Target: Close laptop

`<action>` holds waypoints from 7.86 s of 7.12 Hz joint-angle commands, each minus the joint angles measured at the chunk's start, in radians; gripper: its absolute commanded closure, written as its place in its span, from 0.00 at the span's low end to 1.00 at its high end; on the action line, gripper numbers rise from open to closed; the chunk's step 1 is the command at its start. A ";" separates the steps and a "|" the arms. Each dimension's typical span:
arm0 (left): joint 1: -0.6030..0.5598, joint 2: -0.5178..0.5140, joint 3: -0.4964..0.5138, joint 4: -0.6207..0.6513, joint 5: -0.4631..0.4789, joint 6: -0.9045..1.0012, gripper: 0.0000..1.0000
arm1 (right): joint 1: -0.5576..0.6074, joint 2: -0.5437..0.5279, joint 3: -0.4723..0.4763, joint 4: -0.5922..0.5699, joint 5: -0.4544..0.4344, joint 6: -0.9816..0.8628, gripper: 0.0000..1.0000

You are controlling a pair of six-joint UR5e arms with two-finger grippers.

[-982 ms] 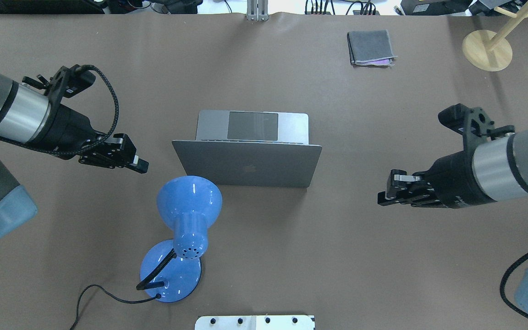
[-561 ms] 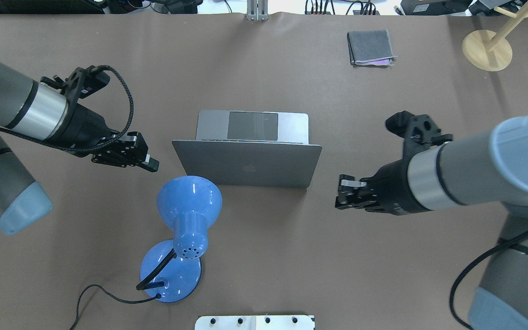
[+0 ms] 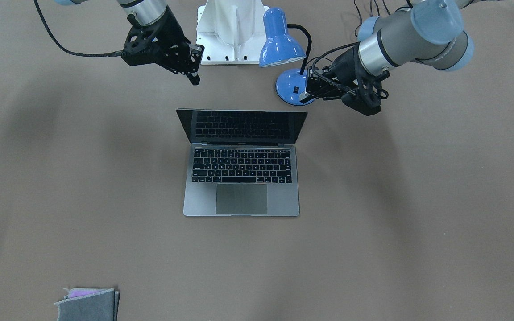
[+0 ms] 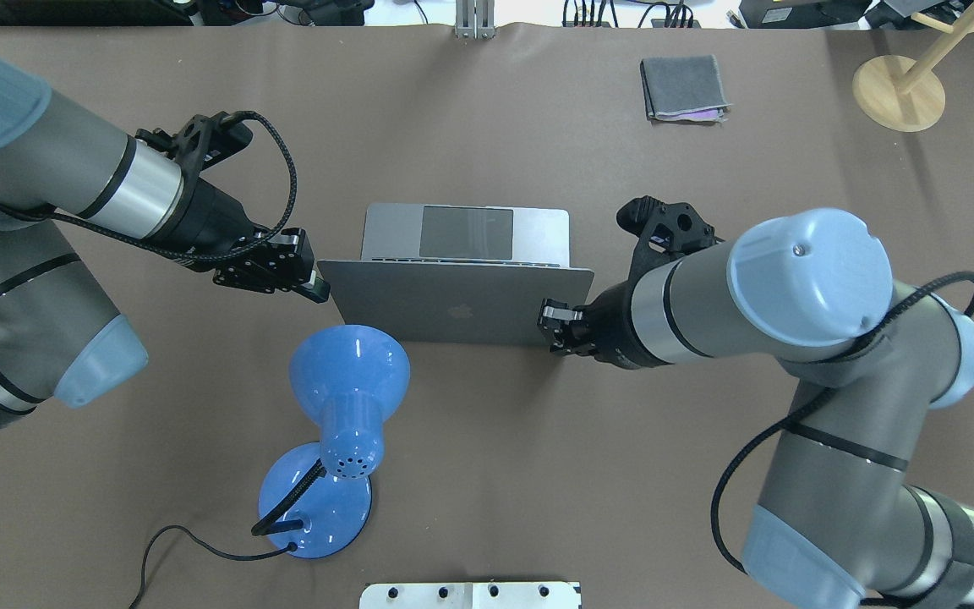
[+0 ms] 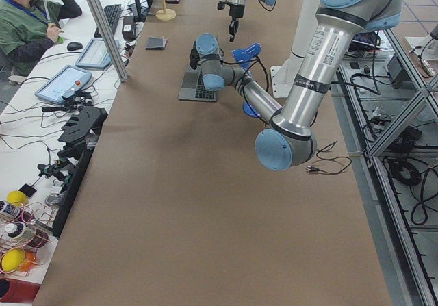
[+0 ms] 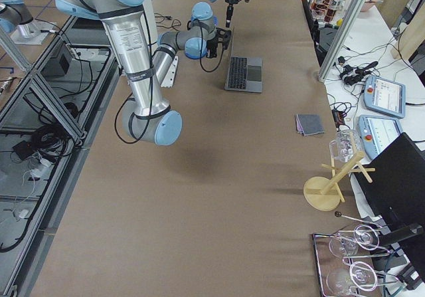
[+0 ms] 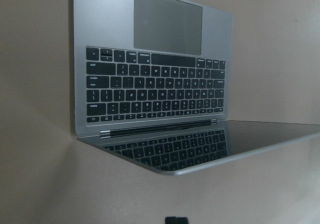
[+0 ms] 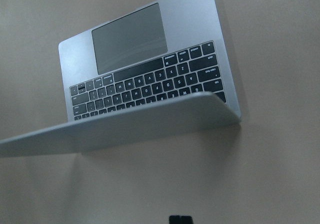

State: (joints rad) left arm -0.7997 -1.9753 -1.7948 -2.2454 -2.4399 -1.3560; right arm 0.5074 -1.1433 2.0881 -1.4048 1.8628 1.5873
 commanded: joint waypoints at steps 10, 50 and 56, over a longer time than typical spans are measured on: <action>-0.004 -0.077 0.126 0.003 0.048 0.061 1.00 | 0.126 0.079 -0.181 0.010 0.004 -0.085 1.00; -0.811 0.395 0.121 0.860 0.121 1.749 0.02 | 1.040 -0.754 -0.186 -0.166 0.334 -1.656 0.00; -0.839 0.464 0.055 0.854 0.128 1.741 0.02 | 1.028 -0.682 -0.227 -0.178 0.349 -1.641 0.00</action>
State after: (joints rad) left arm -1.6378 -1.5367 -1.7093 -1.3890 -2.3127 0.3822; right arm 1.5437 -1.8491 1.8601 -1.5755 2.2097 -0.0592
